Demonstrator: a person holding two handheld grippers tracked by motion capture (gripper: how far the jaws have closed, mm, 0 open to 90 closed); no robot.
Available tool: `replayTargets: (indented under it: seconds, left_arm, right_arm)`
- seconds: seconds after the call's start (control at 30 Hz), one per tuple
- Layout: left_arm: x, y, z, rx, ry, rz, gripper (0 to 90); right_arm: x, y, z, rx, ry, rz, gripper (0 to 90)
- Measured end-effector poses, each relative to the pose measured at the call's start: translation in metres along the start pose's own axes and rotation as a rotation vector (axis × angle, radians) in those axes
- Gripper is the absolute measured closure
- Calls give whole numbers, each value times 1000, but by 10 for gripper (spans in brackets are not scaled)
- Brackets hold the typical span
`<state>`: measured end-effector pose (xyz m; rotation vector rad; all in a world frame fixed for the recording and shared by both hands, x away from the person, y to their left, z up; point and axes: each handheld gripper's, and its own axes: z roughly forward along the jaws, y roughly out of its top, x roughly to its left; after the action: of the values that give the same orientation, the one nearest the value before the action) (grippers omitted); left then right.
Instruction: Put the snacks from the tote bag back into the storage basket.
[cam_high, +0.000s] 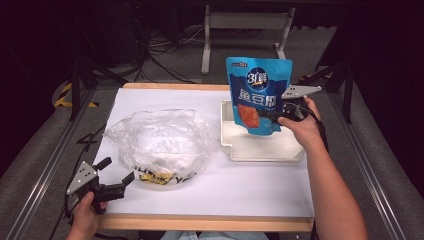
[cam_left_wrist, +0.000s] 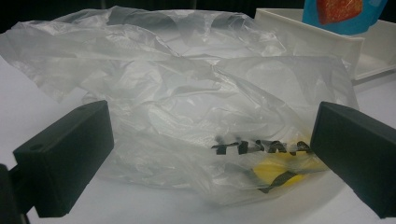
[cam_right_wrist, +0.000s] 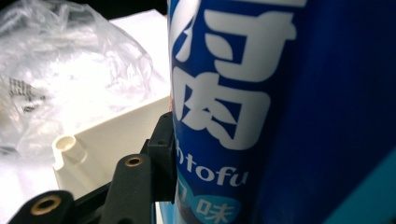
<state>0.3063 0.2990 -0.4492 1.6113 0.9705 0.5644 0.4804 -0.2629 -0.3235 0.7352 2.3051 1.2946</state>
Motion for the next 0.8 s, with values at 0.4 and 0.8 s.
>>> replayTargets:
  seconds: [0.4,0.8]
  left_arm:
    - [0,0,0,1,0,2,2]
    - [0,0,-1,8,-1,1,2]
  right_arm:
    - [2,-13,14,39,13,3,551]
    - [2,-19,25,76,14,5,549]
